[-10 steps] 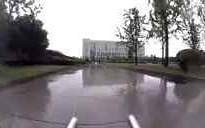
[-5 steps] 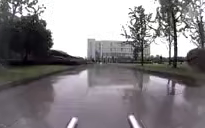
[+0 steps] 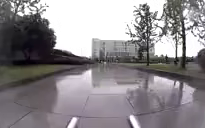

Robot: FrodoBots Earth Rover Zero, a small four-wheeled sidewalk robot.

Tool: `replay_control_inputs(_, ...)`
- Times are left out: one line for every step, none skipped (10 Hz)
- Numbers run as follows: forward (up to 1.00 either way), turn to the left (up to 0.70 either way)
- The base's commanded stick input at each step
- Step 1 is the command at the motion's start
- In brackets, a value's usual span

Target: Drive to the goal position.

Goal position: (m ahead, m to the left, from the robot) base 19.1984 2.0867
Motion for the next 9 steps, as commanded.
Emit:
replay_control_inputs(0.70,0.00)
replay_control_inputs(0.70,0.00)
replay_control_inputs(0.70,0.00)
replay_control_inputs(0.70,0.00)
replay_control_inputs(0.70,0.00)
replay_control_inputs(0.70,0.00)
replay_control_inputs(0.70,0.00)
replay_control_inputs(0.70,0.00)
replay_control_inputs(0.70,0.04)
